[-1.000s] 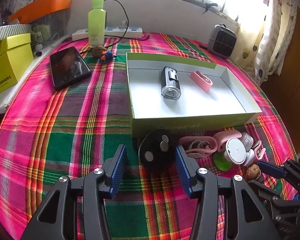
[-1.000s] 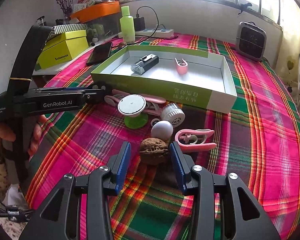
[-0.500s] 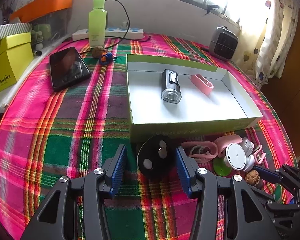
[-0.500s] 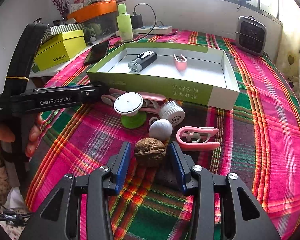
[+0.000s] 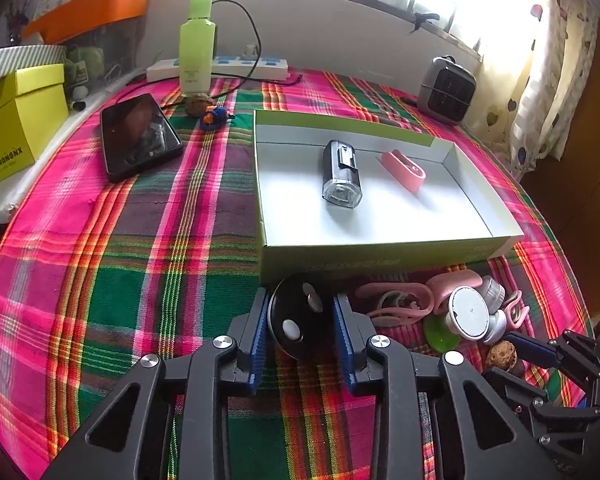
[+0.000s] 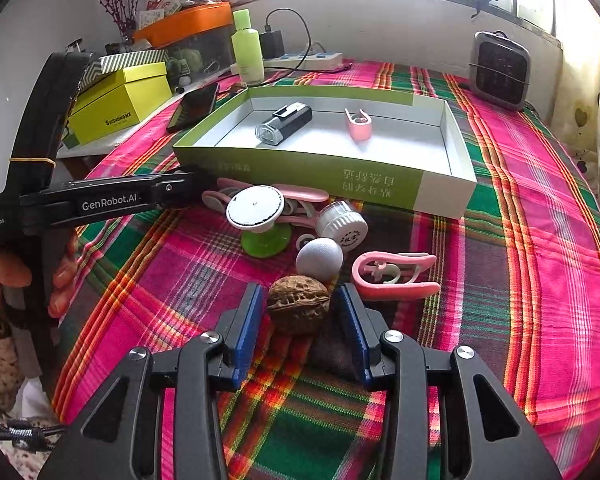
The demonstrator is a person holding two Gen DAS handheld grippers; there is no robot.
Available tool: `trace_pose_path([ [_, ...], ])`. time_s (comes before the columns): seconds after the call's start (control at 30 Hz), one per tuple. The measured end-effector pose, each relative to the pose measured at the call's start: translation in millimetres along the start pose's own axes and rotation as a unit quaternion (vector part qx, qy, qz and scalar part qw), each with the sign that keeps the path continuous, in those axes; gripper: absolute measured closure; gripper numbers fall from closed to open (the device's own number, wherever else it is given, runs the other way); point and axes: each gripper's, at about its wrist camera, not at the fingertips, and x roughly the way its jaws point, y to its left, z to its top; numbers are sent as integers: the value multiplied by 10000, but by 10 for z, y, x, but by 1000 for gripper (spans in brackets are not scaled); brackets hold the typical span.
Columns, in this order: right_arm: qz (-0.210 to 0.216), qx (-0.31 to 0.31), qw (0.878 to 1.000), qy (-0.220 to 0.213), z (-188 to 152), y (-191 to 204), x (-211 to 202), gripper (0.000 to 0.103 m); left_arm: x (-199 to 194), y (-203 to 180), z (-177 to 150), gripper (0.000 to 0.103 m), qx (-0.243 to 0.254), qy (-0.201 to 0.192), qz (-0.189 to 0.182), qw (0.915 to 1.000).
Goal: Organize objects
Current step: 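Close the right gripper around the brown walnut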
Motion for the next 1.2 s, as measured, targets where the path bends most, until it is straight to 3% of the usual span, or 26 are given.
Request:
trace_pose_path([
  [0.23, 11, 3, 10000, -16, -2, 1, -13, 71, -28, -11, -2, 78, 35, -53, 33, 10000],
  [1.2, 98, 27, 9998, -190, 39, 7, -102, 71, -241, -43, -22, 79, 77, -224, -80, 9997],
])
